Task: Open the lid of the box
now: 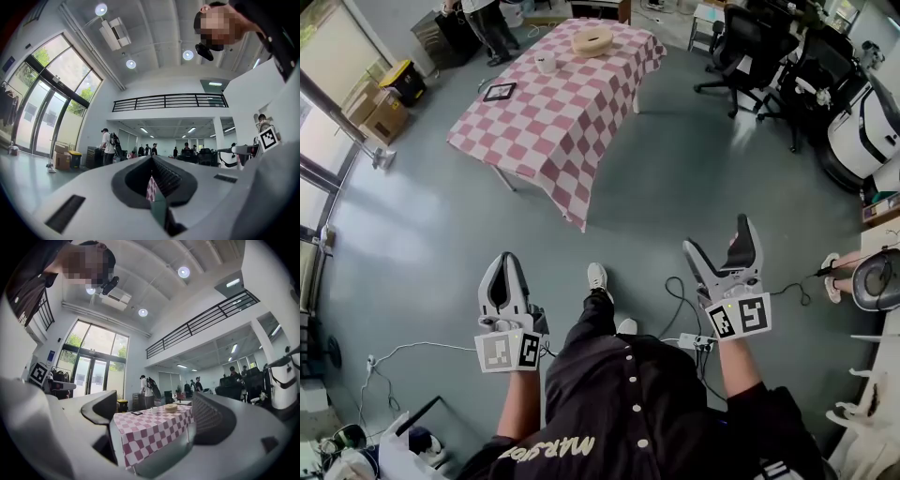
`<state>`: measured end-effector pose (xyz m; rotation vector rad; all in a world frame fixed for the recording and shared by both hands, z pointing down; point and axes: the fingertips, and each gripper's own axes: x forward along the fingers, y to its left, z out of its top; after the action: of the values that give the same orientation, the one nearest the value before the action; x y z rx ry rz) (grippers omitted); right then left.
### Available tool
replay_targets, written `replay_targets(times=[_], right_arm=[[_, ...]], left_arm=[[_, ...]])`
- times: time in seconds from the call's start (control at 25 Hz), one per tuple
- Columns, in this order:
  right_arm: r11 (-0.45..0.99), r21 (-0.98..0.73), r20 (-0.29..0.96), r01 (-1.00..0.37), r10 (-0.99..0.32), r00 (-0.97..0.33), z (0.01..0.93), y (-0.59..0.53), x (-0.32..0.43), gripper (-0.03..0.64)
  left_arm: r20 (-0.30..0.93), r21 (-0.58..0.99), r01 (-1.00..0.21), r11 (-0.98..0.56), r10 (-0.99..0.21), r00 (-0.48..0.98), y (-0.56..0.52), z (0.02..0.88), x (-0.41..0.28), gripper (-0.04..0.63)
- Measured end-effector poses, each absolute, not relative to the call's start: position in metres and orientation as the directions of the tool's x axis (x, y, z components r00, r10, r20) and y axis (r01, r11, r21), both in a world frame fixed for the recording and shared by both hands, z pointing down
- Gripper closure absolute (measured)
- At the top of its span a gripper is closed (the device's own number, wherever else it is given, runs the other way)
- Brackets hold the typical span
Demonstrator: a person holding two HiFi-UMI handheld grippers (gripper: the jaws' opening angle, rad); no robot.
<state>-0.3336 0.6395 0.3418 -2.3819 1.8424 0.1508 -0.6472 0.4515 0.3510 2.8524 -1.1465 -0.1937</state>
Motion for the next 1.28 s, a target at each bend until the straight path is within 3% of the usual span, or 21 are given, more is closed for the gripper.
replay_targets(times=[1.28], right_arm=[[-0.354, -0.023, -0.139, -0.935, -0.925, 0.354, 0.318, 0.479, -0.222, 0.129]], left_arm=[[-0.147, 0.153, -0.579, -0.801, -0.598, 0.788, 0.260, 0.332, -0.504, 0.586]])
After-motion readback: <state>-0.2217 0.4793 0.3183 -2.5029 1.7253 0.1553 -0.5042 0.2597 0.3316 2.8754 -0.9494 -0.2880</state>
